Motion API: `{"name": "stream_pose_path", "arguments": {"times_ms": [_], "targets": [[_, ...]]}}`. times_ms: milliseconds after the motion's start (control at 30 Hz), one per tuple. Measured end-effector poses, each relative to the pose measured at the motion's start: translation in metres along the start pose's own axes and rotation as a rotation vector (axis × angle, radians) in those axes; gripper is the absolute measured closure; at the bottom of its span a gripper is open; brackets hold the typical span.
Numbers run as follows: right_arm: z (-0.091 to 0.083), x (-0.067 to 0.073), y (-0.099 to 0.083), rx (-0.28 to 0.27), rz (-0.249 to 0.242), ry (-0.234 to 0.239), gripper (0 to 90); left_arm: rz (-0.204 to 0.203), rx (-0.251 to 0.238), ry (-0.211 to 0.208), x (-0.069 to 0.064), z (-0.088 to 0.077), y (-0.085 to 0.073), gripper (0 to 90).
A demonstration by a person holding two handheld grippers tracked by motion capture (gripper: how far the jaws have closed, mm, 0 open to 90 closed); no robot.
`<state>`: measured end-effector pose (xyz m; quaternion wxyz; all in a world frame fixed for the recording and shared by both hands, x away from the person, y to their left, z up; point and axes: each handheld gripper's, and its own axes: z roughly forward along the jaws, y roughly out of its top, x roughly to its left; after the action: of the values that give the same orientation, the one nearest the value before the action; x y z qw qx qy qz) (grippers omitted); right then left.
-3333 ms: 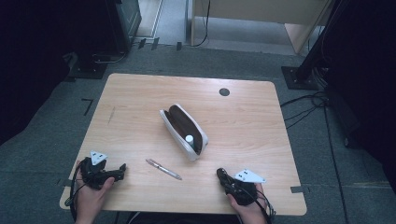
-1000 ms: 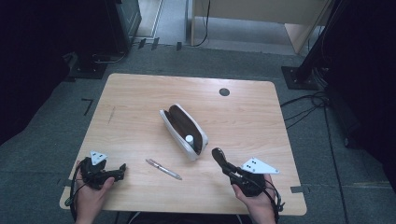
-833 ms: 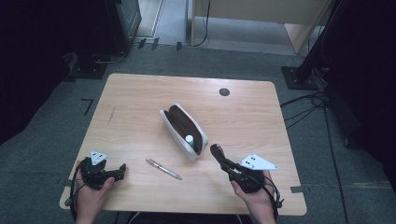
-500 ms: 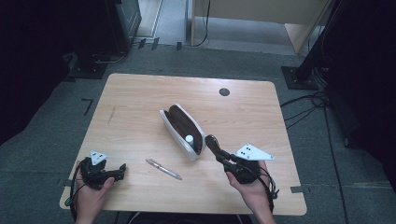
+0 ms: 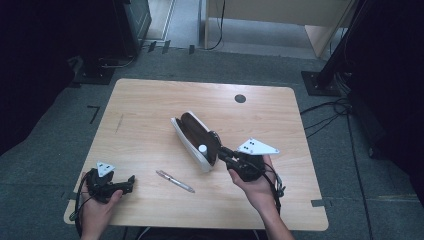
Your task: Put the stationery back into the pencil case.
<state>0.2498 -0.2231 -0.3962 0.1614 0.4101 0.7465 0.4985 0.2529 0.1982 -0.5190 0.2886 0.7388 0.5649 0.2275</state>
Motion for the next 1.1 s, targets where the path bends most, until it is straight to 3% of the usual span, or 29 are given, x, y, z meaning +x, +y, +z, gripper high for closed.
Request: {"name": "stream_pose_path", "arguments": {"times_ms": [400, 1100], "targets": [[0.027, 0.003, 0.023, 0.023, -0.015, 0.001, 77.9, 0.000, -0.001, 0.001, 0.000, 0.000, 0.000, 0.0], [0.073, 0.005, 0.039, 0.105, -0.050, -0.024, 77.8, 0.001, -0.002, 0.001, 0.000, 0.000, 0.000, 0.0]]}}
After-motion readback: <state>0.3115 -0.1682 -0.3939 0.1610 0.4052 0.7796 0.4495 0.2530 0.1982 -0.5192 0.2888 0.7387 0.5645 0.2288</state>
